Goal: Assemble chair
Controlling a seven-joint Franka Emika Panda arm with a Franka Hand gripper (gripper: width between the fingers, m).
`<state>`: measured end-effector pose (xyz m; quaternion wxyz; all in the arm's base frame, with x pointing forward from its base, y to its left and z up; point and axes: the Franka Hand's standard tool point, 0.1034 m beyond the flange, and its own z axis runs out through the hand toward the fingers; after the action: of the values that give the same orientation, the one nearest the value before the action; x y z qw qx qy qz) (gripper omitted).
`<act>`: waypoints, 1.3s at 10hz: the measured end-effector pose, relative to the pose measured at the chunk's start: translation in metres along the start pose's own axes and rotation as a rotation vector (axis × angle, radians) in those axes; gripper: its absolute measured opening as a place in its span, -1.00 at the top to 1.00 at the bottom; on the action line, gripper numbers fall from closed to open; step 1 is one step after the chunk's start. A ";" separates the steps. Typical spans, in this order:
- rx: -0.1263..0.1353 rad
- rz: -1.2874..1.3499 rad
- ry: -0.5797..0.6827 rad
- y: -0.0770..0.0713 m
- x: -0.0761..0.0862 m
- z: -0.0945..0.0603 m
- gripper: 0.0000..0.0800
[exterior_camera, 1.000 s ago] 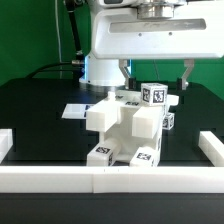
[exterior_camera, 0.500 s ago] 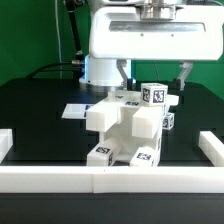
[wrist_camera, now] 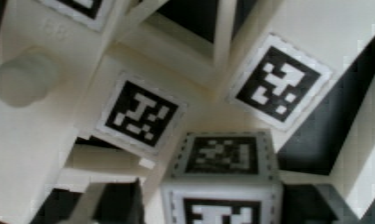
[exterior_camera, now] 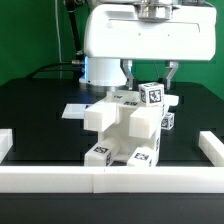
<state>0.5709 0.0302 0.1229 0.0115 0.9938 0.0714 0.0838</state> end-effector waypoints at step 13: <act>0.021 1.104 0.007 -0.004 0.005 0.002 0.28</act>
Offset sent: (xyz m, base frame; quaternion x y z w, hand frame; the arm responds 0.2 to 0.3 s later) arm -0.0021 -0.0055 -0.0079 0.0005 -0.0006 0.2666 0.9638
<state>0.5753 0.0352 0.1217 -0.0443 0.8834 -0.4596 0.0799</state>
